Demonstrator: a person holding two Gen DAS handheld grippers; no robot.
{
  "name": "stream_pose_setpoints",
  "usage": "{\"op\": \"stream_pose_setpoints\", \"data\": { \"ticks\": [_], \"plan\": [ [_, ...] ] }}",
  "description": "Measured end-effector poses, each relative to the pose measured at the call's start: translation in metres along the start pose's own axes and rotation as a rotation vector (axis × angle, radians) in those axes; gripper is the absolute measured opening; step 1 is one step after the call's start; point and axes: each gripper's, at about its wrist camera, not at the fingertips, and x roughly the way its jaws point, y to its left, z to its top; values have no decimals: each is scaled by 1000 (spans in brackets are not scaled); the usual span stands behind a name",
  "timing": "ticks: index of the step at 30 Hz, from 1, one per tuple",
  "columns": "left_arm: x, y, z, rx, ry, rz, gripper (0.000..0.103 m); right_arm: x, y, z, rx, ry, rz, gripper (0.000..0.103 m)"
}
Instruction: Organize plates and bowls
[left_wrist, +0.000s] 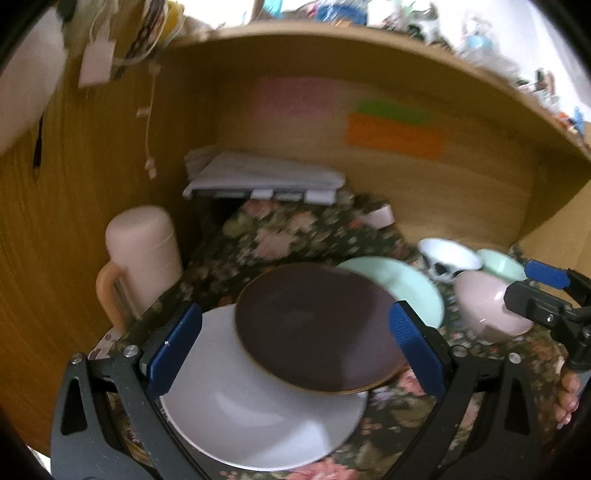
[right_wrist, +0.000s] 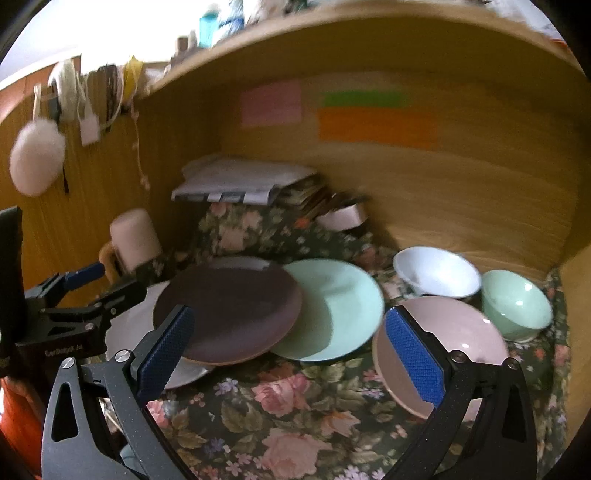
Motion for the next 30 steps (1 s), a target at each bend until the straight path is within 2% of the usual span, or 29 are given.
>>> {"op": "stream_pose_setpoints", "data": {
  "ticks": [7,10,13,17,21,22,25,30],
  "plan": [
    [32,19,-12,-1,86,57,103,56,8,1,-41,122,10,103],
    [45,28,-15,-12,122,86,103,72,8,4,-49,147,6,101],
    [59,38,-17,-39,162,75,103,88,7,7,-42,170,11,101],
    [73,47,-19,-68,209,52,103,113,6,11,-58,227,22,85],
    [81,49,-17,-65,223,36,102,134,1,11,-53,268,12,77],
    [81,49,-16,-62,221,30,97,137,0,11,-47,277,12,71],
    [85,48,-14,-53,232,10,84,149,-7,10,-18,305,29,64],
    [92,48,-13,-60,261,-25,72,159,-11,8,-8,328,38,54]
  ]
}}
